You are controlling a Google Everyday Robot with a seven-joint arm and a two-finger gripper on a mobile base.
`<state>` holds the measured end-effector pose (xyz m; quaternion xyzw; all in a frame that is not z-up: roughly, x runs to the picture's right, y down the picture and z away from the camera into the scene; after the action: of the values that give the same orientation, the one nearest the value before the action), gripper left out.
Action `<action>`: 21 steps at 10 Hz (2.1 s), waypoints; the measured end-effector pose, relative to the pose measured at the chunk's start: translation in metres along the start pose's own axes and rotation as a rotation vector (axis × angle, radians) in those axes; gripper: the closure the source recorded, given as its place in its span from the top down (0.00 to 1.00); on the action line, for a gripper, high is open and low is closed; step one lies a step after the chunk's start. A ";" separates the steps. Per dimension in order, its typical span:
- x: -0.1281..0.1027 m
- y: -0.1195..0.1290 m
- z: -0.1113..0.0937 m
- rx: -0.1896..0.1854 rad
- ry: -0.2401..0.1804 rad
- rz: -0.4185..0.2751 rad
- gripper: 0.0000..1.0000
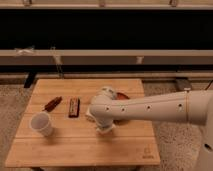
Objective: Place the white sponge in the ceramic cup
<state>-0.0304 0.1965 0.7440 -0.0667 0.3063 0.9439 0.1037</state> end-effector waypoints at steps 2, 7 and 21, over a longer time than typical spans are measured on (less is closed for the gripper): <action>0.029 0.023 -0.013 -0.025 0.051 -0.029 0.00; 0.104 0.087 -0.062 -0.090 0.198 -0.112 0.00; 0.251 0.093 -0.106 -0.015 0.460 -0.298 0.00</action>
<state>-0.2888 0.0992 0.6638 -0.3243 0.3017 0.8805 0.1689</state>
